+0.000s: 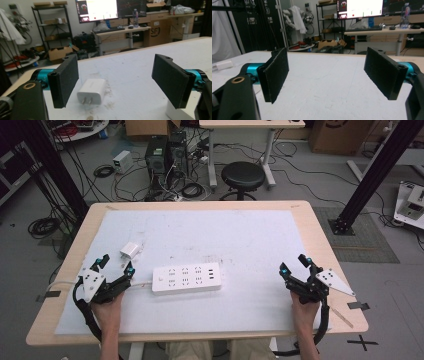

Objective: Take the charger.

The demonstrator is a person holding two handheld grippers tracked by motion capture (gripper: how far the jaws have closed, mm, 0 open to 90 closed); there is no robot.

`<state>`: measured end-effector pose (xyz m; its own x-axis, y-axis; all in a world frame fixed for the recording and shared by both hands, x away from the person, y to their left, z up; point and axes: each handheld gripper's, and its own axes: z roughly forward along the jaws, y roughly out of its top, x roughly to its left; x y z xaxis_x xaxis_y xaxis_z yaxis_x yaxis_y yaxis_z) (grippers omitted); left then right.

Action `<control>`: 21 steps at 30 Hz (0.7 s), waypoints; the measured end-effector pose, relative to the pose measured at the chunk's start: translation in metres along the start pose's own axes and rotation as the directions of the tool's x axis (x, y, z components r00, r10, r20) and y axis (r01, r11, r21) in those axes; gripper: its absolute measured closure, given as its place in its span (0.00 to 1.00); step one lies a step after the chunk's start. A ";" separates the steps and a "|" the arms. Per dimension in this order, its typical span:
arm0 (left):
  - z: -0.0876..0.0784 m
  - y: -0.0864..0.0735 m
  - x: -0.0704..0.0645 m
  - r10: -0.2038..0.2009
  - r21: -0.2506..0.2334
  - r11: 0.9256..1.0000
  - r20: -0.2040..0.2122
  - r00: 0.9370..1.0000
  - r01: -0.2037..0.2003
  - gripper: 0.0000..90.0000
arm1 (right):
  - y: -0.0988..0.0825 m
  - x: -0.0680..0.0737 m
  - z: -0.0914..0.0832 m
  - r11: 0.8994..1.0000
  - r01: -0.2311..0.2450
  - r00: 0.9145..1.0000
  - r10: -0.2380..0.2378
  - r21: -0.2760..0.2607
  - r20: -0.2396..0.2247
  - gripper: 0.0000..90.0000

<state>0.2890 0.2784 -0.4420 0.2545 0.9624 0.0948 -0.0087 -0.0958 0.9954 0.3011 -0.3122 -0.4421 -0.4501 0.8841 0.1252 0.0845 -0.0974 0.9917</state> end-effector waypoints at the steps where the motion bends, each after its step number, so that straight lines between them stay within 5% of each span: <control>1: 0.001 0.000 0.001 -0.011 0.009 1.000 0.008 1.000 0.011 0.24 | 0.000 0.000 0.001 1.000 0.001 1.000 -0.001 0.011 -0.003 0.23; 7: -0.001 0.000 0.003 -0.050 0.007 0.999 0.044 0.998 0.050 0.24 | 0.001 0.004 0.008 0.997 0.041 0.999 -0.039 0.072 -0.022 0.23; 14: -0.002 0.001 0.001 -0.056 0.018 0.998 0.033 0.998 0.056 0.24 | 0.001 0.010 0.009 0.992 0.084 0.996 -0.083 0.093 -0.012 0.23; 21: 0.001 0.001 -0.003 0.011 0.037 0.999 0.014 1.000 -0.011 0.28 | 0.001 0.011 0.008 0.993 0.074 0.997 -0.072 0.097 -0.026 0.23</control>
<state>0.2897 0.2755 -0.4417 0.2678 0.9577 0.1052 0.0241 -0.1158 0.9930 0.3036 -0.2986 -0.4400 -0.4780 0.8767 0.0546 0.1368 0.0129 0.9905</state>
